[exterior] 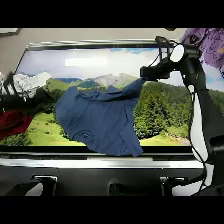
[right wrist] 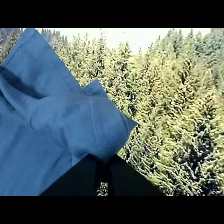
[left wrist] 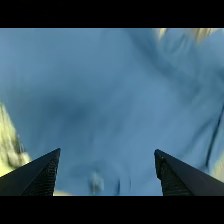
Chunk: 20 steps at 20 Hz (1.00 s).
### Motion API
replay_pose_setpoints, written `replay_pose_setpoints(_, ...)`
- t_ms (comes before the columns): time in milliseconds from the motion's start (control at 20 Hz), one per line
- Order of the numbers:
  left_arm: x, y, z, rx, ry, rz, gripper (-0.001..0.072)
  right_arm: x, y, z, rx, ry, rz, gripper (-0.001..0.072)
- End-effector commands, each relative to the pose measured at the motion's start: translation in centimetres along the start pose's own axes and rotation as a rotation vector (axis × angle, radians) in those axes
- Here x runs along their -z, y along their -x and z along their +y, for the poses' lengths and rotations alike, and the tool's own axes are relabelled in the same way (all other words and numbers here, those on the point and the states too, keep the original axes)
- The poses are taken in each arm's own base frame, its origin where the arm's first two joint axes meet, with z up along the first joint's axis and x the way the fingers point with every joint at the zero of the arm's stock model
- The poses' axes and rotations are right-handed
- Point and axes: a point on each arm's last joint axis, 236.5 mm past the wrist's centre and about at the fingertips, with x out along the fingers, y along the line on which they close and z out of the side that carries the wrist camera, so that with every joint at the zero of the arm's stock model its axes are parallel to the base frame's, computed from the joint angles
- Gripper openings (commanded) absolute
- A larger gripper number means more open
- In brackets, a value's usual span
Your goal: Fold the clothes and pants, and hang the long-sleeved shirts on hangers.
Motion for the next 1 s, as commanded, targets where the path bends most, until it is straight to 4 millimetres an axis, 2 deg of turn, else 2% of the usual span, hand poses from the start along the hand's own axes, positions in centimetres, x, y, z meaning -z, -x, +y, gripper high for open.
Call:
replay_pose_setpoints(0, 10.0, -2.4, 1.4, 0.098, 0.155, 0.122, 0.0667, 0.1, 0.6, 0.0, 0.005, 0.008, 0.001, 0.0038)
replay_pose_setpoints(100, 14.3, -4.6, 1.6, 0.119, 0.232, 0.18, 0.0668, 0.3, 0.6, 0.0, 0.006, 0.008, 0.009, 0.0038)
replay_pose_setpoints(250, 20.0, -7.2, 0.5, 0.137, 0.227, 0.291, 0.0668, 0.9, 0.6, 0.0, 0.007, 0.008, 0.033, 0.0038)
replay_pose_setpoints(400, 23.5, -8.8, -0.6, 0.104, 0.215, 0.357, 0.0667, 1.3, 0.6, 0.0, 0.008, 0.008, 0.052, 0.0038)
replay_pose_setpoints(550, 25.6, -10.6, -1.4, 0.088, 0.227, 0.382, 0.0667, 1.6, 0.6, 0.0, 0.008, 0.007, 0.062, 0.0038)
replay_pose_setpoints(700, 26.1, -12.1, -2.5, 0.111, 0.269, 0.364, 0.0666, 2.0, 0.6, 0.0, 0.009, 0.007, 0.08, 0.0038)
replay_pose_setpoints(950, 27.0, -14.0, -2.4, 0.061, 0.266, 0.395, 0.0647, 2.0, 0.6, 0.0, 0.008, 0.007, 0.081, 0.0038)
